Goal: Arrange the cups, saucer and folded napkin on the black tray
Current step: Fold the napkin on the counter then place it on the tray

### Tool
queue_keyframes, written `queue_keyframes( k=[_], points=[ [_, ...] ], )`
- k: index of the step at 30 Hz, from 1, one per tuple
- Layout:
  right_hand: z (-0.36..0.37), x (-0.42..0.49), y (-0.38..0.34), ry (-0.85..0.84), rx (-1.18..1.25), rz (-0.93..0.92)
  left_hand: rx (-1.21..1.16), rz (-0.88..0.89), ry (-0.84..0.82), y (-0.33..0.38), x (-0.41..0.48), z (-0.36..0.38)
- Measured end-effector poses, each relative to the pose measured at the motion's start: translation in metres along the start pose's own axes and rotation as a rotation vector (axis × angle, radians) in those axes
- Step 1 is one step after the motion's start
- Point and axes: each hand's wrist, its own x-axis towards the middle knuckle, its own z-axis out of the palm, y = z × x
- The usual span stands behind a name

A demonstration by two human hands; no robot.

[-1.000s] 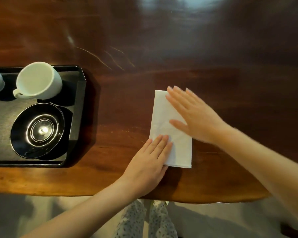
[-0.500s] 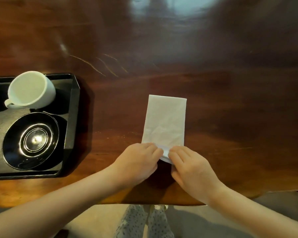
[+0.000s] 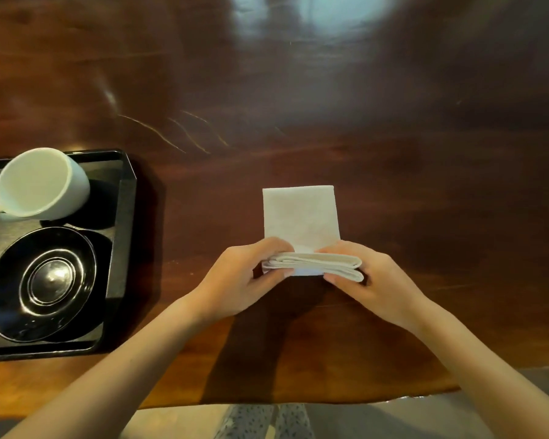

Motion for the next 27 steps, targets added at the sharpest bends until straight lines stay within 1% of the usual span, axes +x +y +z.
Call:
queue_keyframes(
  k=[3, 8, 12, 14, 18, 20, 25, 27],
  points=[
    [0.001, 0.004, 0.0, 0.102, -0.013, 0.064, -0.076, -0.052, 0.105, 0.0, 0.007, 0.005],
    [0.011, 0.018, -0.002, 0.317, 0.093, 0.139, -0.206, -0.247, 0.406, 0.002, 0.031, 0.016],
    [0.021, 0.03, -0.005, 0.467, 0.023, 0.227, -0.192, -0.346, 0.538, 0.006, 0.051, 0.027],
    [0.026, 0.035, -0.007, 0.538, 0.006, 0.25, -0.134, -0.36, 0.562, 0.008, 0.056, 0.031],
    [0.029, 0.042, -0.012, 0.631, 0.057, 0.342, -0.034, -0.351, 0.555, 0.011, 0.065, 0.033],
    [0.03, 0.046, -0.014, 0.694, -0.017, 0.381, 0.02, -0.344, 0.547, 0.013, 0.069, 0.034],
    [0.04, 0.054, -0.005, 0.86, -0.322, 0.445, 0.133, -0.362, 0.559, 0.016, 0.078, 0.038],
    [0.042, 0.056, -0.002, 0.902, -0.356, 0.465, 0.172, -0.364, 0.575, 0.015, 0.083, 0.039]
  ],
)
